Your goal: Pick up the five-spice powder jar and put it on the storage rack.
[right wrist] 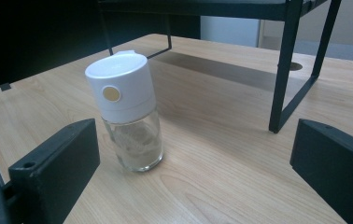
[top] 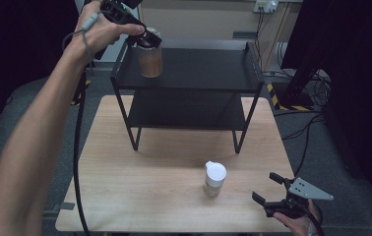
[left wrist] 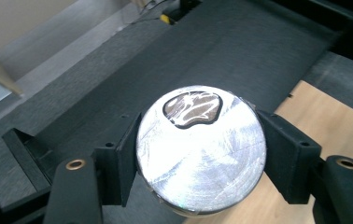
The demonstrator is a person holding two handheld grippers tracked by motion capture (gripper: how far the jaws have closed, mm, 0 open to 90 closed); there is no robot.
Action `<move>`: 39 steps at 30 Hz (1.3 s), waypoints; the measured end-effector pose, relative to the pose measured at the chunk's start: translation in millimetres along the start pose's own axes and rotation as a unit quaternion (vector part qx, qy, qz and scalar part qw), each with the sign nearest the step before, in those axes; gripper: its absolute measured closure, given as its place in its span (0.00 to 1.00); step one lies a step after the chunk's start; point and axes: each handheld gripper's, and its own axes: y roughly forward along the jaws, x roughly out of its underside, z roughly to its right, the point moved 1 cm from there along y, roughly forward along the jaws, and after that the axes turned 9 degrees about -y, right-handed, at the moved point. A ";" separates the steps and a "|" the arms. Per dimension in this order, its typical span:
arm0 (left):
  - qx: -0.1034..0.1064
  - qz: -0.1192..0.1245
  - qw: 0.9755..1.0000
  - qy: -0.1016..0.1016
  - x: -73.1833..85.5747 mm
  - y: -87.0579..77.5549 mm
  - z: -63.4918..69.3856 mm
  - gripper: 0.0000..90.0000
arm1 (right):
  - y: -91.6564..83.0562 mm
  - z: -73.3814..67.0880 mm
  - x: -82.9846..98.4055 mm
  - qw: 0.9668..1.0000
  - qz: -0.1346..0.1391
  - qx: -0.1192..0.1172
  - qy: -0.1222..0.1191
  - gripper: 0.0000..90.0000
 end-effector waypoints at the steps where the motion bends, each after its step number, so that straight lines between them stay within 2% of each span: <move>1: -0.006 0.002 1.000 -0.004 -1.8 3.0 0.2 0.38 | -0.2 0.2 0.0 1.000 0.000 0.000 0.000 0.02; 9: -0.053 0.011 0.998 -0.037 -13.5 25.6 2.6 0.38 | -2.9 0.4 0.5 1.000 0.008 0.002 0.003 0.02; 14: -0.055 0.026 0.996 -0.064 -10.3 35.5 -3.6 0.38 | -3.3 0.5 1.0 1.000 0.007 0.003 0.002 0.02; 20: -0.060 0.022 0.996 -0.065 -11.3 43.4 -4.1 0.38 | -4.3 0.7 1.5 1.000 0.008 0.006 0.003 0.02; 26: -0.054 0.019 0.996 -0.065 -9.8 48.9 -6.3 0.38 | -3.8 0.4 1.8 1.000 0.008 0.007 0.005 0.02; 29: -0.054 0.011 0.997 -0.057 -11.4 52.8 -5.3 0.38 | -3.8 0.8 2.2 1.000 0.007 0.007 0.006 0.02; 39: -0.045 0.005 0.998 -0.052 -13.3 60.2 -2.7 0.38 | -3.4 1.2 2.3 1.000 0.006 0.005 0.006 0.02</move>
